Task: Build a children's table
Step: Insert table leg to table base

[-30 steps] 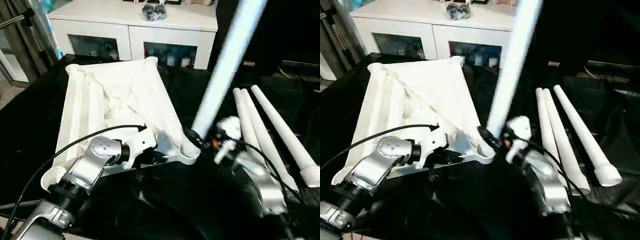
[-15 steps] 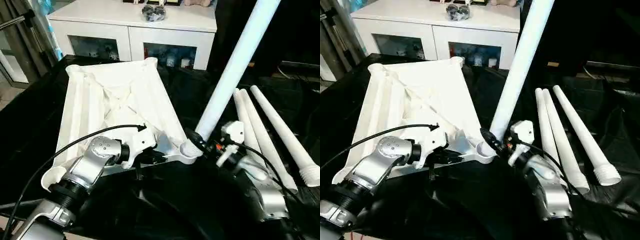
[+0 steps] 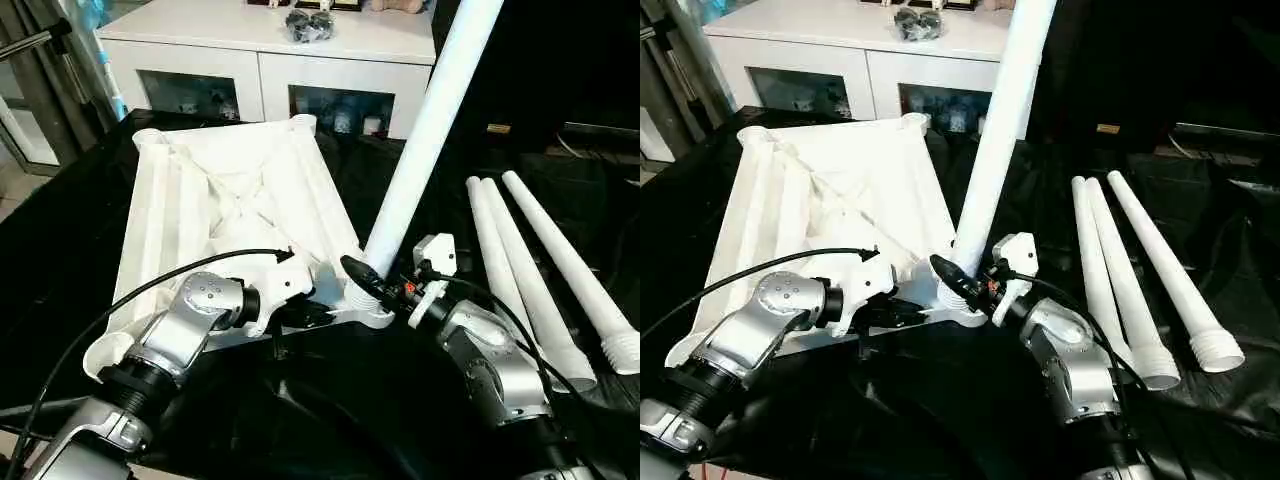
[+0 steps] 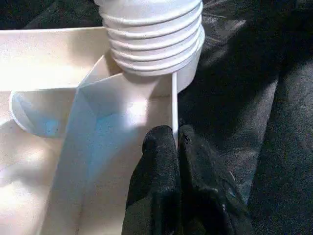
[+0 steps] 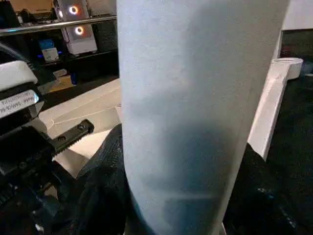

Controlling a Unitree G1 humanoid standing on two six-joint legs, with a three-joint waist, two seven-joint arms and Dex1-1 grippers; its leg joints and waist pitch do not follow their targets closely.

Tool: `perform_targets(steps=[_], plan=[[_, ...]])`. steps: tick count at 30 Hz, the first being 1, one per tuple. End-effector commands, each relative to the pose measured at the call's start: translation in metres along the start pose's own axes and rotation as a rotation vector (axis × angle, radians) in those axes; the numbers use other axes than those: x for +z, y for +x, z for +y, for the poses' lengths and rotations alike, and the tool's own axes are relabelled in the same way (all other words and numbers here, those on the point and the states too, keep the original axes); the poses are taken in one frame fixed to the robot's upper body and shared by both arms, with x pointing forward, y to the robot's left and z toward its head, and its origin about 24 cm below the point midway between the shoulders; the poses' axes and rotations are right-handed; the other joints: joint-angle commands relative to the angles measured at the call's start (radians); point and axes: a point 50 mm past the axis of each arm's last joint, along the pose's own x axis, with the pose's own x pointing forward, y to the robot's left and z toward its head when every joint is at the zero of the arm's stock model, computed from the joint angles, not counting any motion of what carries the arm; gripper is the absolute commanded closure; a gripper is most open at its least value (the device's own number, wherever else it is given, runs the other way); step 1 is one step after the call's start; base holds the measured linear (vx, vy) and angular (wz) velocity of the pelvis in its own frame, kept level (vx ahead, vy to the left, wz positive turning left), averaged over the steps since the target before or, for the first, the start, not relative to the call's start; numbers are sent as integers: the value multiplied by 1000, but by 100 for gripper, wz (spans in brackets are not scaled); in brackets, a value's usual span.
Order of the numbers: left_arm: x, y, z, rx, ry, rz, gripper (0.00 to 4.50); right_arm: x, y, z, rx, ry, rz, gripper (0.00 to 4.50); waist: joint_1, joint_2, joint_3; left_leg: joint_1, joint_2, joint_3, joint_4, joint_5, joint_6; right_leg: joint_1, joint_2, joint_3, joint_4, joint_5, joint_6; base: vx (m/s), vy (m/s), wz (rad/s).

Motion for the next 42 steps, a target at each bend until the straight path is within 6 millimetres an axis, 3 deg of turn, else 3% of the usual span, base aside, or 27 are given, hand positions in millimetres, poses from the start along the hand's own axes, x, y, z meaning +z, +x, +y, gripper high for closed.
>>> perform_targets(steps=[1,3,4,8,9,11,12,16,22,24,25,35,42], plan=[[-14,-4,-1,11,-26,73,450,-8,-10,-5,-30,3,46,259,1,-3,-43,8,57,-21,-91,-265,10,24,-77,40,-85,-294,-207,0,0,0],[-15,-5,-1,10,-26,76,450,-10,-17,-8,-55,-2,53,259,0,-1,-43,8,56,-21,-92,-268,9,25,-76,40,-87,-292,-207,0,0,0],[-15,-5,0,9,-25,77,450,-12,-21,-10,-71,-7,60,259,0,5,-44,9,56,-21,-91,-268,8,25,-76,40,-86,-287,-208,0,0,0],[-14,-4,0,5,-21,79,450,-15,-28,-13,-96,-17,67,259,-1,3,-45,8,55,-20,-90,-266,12,26,-75,40,-85,-263,-218,0,0,0],[-14,-4,0,4,-21,80,450,-15,-29,-13,-98,-16,69,259,-1,12,-45,8,55,-22,-91,-268,10,25,-75,40,-85,-262,-220,0,0,0],[-14,-3,0,2,-19,81,450,-16,-31,-13,-100,-14,69,259,-2,7,-45,8,55,-21,-91,-274,10,26,-74,39,-85,-254,-223,0,0,0],[-13,-3,0,1,-18,82,450,-16,-32,-13,-101,-15,69,259,-1,13,-45,10,56,-21,-91,-277,8,25,-74,39,-85,-252,-224,0,0,0],[-13,-2,1,1,-15,83,450,-15,-33,-13,-103,-16,70,259,-2,10,-45,10,55,-21,-91,-275,11,27,-73,39,-84,-231,-230,0,0,0],[-13,-2,2,2,-10,84,450,-5,-26,-13,-69,-26,75,259,-2,4,-43,11,56,-21,-92,-289,9,26,-73,40,-88,-273,-220,0,0,0],[-13,-2,1,1,-10,84,450,-4,-26,-13,-62,-29,82,259,-1,7,-44,11,56,-21,-92,-281,10,25,-73,40,-87,-269,-219,0,0,0],[-13,-1,1,1,-10,84,450,-4,-25,-13,-54,-31,90,259,-1,2,-45,9,56,-21,-91,-272,12,27,-74,40,-85,-263,-220,0,0,0],[-12,-2,-1,-14,0,81,450,6,-7,-14,55,-75,251,259,-3,0,-43,10,54,-21,-90,-275,6,23,-74,40,-89,-322,-201,0,0,0],[-12,-1,-3,-33,12,83,450,2,-7,-10,216,-95,375,259,-1,-3,-47,7,56,-19,-85,-223,19,29,-74,40,-80,-223,-223,0,0,0]])
